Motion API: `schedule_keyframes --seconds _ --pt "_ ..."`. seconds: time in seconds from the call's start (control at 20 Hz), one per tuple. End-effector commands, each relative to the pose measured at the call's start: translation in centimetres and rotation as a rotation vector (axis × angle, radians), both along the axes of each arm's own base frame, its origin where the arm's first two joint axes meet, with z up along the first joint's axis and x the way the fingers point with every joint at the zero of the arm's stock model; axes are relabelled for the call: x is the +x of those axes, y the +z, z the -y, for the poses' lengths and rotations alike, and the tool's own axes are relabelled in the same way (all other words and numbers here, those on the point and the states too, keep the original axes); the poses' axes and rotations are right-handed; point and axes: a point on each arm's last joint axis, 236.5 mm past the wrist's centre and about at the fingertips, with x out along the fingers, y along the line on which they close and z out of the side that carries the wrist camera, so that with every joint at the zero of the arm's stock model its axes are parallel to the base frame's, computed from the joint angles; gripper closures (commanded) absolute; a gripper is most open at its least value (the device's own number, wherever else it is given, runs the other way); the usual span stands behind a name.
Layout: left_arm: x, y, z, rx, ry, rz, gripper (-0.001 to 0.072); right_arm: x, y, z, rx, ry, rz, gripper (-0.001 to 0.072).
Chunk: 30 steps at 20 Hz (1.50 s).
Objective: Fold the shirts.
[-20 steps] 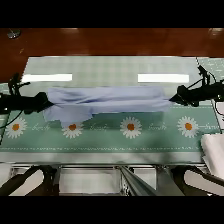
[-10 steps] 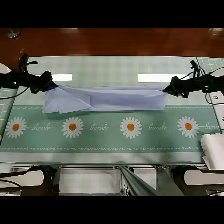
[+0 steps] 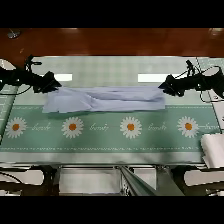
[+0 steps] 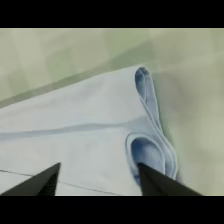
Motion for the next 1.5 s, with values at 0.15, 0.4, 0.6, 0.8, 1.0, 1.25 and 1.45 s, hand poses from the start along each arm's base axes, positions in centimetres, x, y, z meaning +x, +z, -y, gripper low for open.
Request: schedule_keyframes --seconds 0.15,0.4,0.6,0.8,1.0,1.25,1.45 --pt "-2.7 2.2 -5.9 0.027 0.06 -0.033 0.0012 0.2 1.7 5.9 -0.066 -0.037 0.0 0.009" --pt "-1.4 11.1 -5.7 0.058 0.162 0.356 0.0012 -2.5 -1.0 6.6 -0.004 -0.032 -0.152 0.009" --pt "-4.3 14.1 0.0 0.01 0.103 0.496 0.0012 -3.8 -3.2 2.7 0.01 0.132 -0.201 0.009" --pt "-5.6 14.2 3.9 -0.015 0.008 0.496 0.0012 -3.2 -3.8 0.7 0.11 0.118 -0.218 0.0092" --pt "-5.5 12.4 6.5 -0.041 -0.048 0.444 0.0013 -3.4 -4.4 -1.7 0.084 0.18 -0.223 0.0093" --pt "-6.4 11.1 10.0 -0.081 -0.13 0.395 0.005 -4.3 -2.5 -2.8 0.035 0.363 -0.193 0.0687" --pt "-8.1 11.0 12.4 -0.101 -0.246 0.382 0.0685 -4.8 4.2 2.2 -0.17 0.361 -0.098 0.0687"
